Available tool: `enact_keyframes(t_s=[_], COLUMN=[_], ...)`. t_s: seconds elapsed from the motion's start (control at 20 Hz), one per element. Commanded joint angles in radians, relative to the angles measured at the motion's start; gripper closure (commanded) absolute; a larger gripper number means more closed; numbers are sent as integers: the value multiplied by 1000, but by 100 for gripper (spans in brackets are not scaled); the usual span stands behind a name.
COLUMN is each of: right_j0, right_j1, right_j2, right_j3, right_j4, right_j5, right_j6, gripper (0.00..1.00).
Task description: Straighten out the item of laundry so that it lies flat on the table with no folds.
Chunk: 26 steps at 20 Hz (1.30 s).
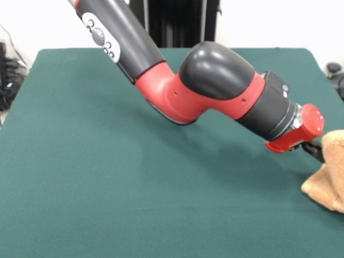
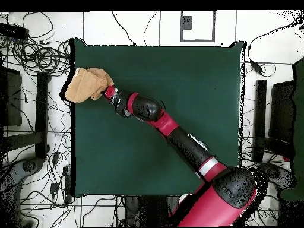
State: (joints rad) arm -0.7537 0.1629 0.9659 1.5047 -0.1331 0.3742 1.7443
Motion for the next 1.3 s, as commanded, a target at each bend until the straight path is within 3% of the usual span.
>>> enact_keyframes(t_s=[0.05, 0.25, 0.35, 0.5, 0.6, 0.7, 1.0, 1.3], right_j0=[81, 103, 173, 344, 458, 502, 435, 430], right_j1=[-159, -190, -268, -374, -404, -408, -383, -376], right_j2=[-121, -148, -239, -472, -634, -700, -592, -590], right_j3=[23, 12, -16, -90, -144, -170, -174, -174], right_j4=[-83, -121, -195, -275, -274, -255, -249, -256], right_j5=[-77, -130, -234, -410, -480, -481, -441, -472], right_j6=[84, 92, 116, 170, 176, 159, 82, 90], gripper=[100, 100, 100, 100, 100, 100, 100, 100])
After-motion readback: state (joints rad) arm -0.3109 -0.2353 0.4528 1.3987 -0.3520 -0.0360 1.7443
